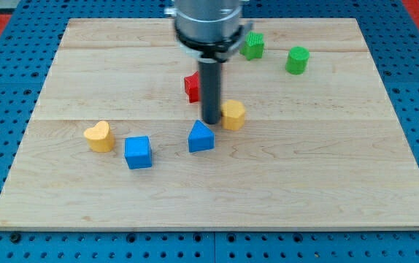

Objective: Slide the hexagon towards right

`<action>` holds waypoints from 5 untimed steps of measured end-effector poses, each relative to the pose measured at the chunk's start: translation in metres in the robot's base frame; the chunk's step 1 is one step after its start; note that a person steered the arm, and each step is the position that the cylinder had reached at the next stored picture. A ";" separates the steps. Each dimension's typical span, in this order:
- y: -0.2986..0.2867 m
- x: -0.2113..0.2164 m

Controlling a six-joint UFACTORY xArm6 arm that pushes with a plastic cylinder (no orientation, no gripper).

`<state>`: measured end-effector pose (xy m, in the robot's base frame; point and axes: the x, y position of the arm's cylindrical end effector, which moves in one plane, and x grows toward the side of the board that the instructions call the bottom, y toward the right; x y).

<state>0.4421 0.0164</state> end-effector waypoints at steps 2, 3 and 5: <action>0.010 -0.007; 0.011 0.003; 0.028 0.039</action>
<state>0.4816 0.0439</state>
